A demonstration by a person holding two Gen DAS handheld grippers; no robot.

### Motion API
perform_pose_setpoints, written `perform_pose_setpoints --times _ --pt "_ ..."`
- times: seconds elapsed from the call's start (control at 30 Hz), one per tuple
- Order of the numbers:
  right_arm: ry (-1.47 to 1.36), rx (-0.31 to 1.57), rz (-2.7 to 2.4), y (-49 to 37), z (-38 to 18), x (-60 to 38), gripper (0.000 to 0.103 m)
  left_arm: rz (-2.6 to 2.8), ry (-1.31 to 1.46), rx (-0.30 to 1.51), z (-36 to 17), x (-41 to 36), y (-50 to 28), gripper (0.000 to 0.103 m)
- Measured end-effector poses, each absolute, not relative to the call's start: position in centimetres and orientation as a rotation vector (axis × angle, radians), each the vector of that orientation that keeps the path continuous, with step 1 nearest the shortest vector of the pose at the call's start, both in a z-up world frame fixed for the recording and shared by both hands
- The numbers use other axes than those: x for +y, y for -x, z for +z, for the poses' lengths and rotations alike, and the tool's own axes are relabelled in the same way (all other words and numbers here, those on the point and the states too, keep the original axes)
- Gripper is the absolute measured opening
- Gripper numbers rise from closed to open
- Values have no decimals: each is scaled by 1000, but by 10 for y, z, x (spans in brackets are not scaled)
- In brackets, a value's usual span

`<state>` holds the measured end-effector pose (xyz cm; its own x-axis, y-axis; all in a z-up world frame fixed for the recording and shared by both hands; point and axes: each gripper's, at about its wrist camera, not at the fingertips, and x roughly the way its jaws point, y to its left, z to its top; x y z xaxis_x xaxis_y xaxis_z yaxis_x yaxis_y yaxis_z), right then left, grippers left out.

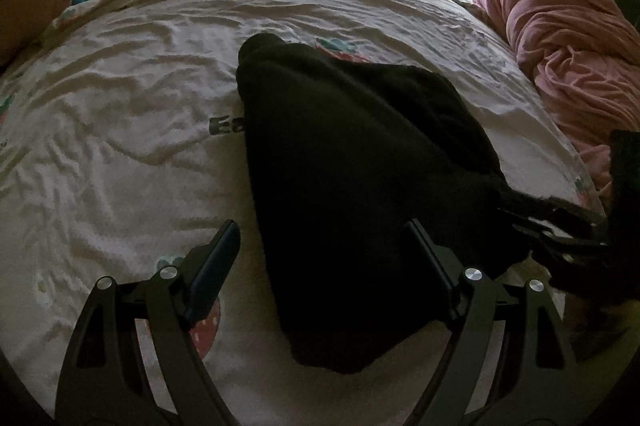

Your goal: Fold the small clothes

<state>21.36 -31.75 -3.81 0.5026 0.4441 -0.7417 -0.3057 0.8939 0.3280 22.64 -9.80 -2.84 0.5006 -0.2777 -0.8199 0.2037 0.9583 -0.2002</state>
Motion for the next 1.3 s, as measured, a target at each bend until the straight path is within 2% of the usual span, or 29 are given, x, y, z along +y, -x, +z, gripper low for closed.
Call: perform_pose_setpoints --times 0.07,0.1,0.33,0.43,0.47,0.5,0.57,0.63,0.7,0.77,0.8,0.9,1.3 --pt "-196 928 468 -211 -37 -321 23 -293 92 1009 -28 -96 -225 76" --pt "-196 915 476 -208 -34 -321 21 -293 95 1006 -28 -96 -223 76" --pt "-132 906 423 -201 -30 -320 22 -315 128 1011 -28 -95 -218 76" --pt "-151 934 404 -200 -39 -323 35 -306 131 1012 -31 -93 -215 79" --pt "-137 925 372 -197 -37 -324 51 -306 139 1012 -31 -92 -214 79" --pt "-123 913 349 -194 -35 -324 56 -307 142 1010 -30 -92 -212 79" --pt "-121 882 334 -188 -28 -326 59 -299 138 998 -27 -91 -209 79" --pt "-138 837 304 -179 -19 -332 70 -294 138 989 -24 -91 -207 84" --pt "-137 794 271 -170 -11 -337 87 -292 143 976 -20 -90 -204 88" --pt "-132 763 245 -162 -5 -341 90 -290 140 966 -15 -90 -201 89" --pt "-131 743 234 -156 -1 -343 95 -288 139 963 -13 -90 -199 94" --pt "-118 709 207 -145 7 -347 98 -283 135 937 -3 -88 -192 93" --pt "-79 611 217 -100 44 -333 98 -248 113 823 37 -76 -143 94"
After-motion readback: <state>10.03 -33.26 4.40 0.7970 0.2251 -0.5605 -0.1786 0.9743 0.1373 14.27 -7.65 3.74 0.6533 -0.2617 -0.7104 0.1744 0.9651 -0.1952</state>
